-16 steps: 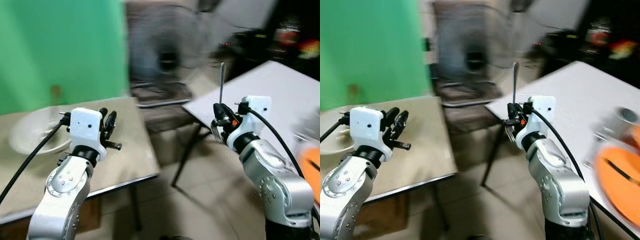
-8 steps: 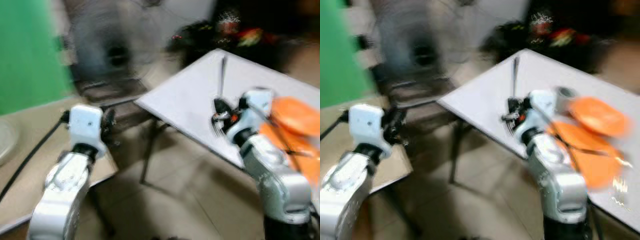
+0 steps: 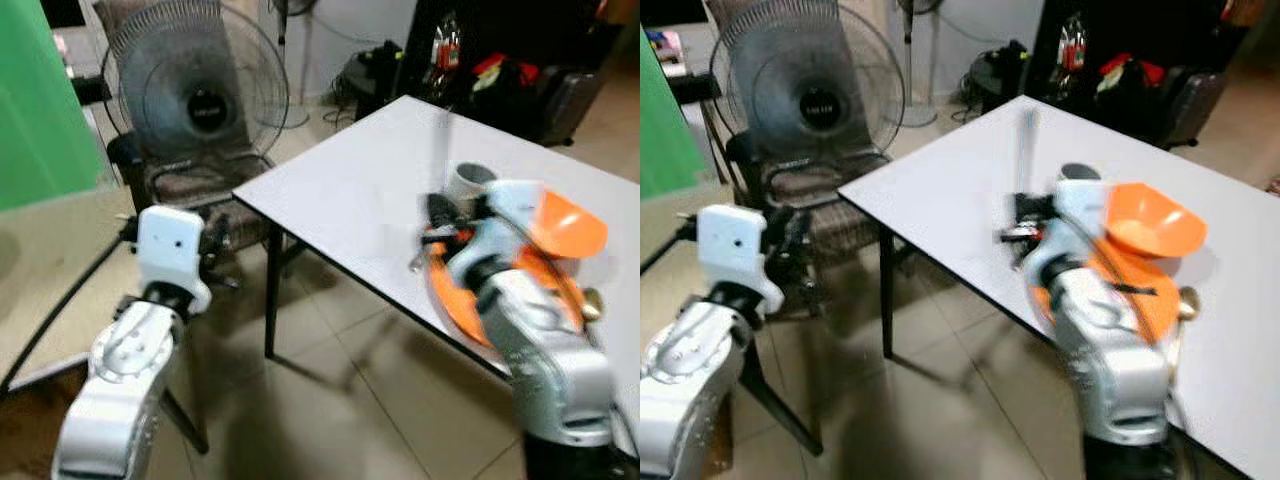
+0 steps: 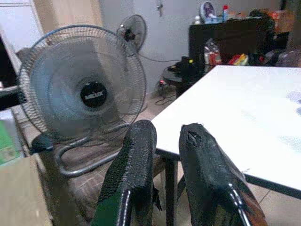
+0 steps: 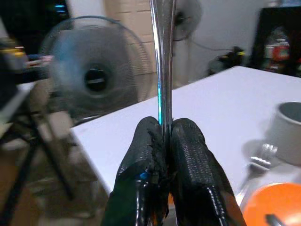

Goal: Setting the table

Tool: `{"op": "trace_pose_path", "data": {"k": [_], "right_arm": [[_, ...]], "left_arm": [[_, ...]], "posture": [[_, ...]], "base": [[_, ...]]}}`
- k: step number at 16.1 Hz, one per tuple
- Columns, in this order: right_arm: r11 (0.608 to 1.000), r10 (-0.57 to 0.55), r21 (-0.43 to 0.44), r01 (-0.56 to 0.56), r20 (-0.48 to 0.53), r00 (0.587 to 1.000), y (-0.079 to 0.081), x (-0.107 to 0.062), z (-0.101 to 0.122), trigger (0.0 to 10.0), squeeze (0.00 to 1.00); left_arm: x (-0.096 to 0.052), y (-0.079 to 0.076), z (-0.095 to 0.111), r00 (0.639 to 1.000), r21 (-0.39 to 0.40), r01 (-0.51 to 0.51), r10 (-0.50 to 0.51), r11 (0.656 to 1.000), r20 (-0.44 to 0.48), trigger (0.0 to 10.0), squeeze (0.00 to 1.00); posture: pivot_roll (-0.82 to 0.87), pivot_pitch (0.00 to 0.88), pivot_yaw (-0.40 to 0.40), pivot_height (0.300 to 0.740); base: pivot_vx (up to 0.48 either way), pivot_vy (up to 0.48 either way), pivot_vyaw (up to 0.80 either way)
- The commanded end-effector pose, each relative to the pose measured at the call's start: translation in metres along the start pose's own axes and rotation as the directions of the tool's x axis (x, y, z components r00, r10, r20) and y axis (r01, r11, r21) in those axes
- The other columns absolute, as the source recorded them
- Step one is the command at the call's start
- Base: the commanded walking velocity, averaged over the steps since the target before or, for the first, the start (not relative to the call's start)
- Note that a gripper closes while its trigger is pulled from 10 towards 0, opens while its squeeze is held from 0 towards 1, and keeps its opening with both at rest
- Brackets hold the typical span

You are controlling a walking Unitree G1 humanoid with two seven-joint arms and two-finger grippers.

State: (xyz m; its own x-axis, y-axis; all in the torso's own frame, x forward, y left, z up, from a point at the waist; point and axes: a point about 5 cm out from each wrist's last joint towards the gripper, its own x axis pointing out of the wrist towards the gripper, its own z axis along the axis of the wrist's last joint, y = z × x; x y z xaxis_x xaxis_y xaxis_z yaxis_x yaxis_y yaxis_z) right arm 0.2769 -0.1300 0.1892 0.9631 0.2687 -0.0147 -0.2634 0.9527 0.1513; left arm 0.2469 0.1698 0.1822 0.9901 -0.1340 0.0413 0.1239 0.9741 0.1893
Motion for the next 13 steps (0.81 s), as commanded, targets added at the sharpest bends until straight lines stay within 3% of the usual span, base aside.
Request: {"op": "trace_pose_path", "data": {"k": [1,13], "right_arm": [[1.000,-0.028,-0.007,0.028,0.021,0.999,-0.0080,-0.0002,0.0037,10.0,0.00],[0.997,-0.074,-0.023,0.074,-0.004,0.997,-0.0155,-0.0051,-0.0010,10.0,0.00]], "left_arm": [[0.0021,-0.0033,0.0003,1.000,-0.001,0.019,-0.019,1.000,0.007,10.0,0.00],[0.0098,-0.0118,0.0004,0.998,0.005,0.058,-0.058,0.998,0.020,10.0,0.00]], "posture": [[-0.04,0.000,-0.029,0.740],[-0.08,0.000,-0.022,0.740]], "base": [[0.000,-0.289,0.00],[0.000,-0.284,0.00]]}}
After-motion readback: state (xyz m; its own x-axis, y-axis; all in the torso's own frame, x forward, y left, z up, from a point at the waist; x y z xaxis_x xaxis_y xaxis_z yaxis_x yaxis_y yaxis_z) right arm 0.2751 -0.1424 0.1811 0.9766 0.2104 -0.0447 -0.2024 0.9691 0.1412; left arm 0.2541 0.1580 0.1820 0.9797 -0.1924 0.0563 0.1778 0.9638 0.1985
